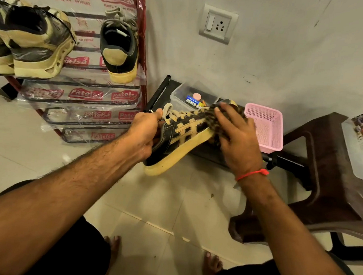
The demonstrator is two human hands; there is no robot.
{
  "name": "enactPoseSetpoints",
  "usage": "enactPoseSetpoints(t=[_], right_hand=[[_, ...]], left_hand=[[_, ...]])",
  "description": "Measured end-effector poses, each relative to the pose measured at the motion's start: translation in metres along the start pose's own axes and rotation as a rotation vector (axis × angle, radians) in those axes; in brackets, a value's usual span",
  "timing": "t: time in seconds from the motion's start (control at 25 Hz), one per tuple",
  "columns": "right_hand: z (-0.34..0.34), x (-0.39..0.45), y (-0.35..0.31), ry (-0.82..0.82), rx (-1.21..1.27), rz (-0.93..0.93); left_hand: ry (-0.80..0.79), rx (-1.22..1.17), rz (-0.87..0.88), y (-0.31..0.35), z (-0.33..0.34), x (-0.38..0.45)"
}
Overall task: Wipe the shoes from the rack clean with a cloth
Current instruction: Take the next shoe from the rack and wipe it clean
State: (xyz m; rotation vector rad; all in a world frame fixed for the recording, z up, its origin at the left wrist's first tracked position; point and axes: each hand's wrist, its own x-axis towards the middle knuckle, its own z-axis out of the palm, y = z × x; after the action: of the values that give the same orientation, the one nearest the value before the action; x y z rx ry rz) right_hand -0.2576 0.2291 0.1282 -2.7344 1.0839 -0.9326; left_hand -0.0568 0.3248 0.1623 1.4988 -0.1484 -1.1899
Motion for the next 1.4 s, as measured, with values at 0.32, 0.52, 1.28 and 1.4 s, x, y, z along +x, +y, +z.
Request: enactPoseSetpoints(t=[0.32, 0.52, 1.28, 1.4], right_hand=[[0.028, -0.037, -0.09, -0.146, 0.159, -0.331], [0.007, -0.007, -0.012, 0.035, -0.057, -0.202], [0.007, -0.023, -0.055, -0.059, 0.166, -0.261], [0.004, -0.021, -0.042, -0.025, 0.206, -0.188]], left_hand=[[0.011, 0.066, 0.029, -0.006, 0.004, 0.001], [0.02, -0.011, 0.019, 0.005, -0.001, -0.001], [-0.054, 0.081, 0.045, 0.011, -0.01, -0.002], [0.085, 0.28, 0.25, 0.013, -0.01, -0.004]])
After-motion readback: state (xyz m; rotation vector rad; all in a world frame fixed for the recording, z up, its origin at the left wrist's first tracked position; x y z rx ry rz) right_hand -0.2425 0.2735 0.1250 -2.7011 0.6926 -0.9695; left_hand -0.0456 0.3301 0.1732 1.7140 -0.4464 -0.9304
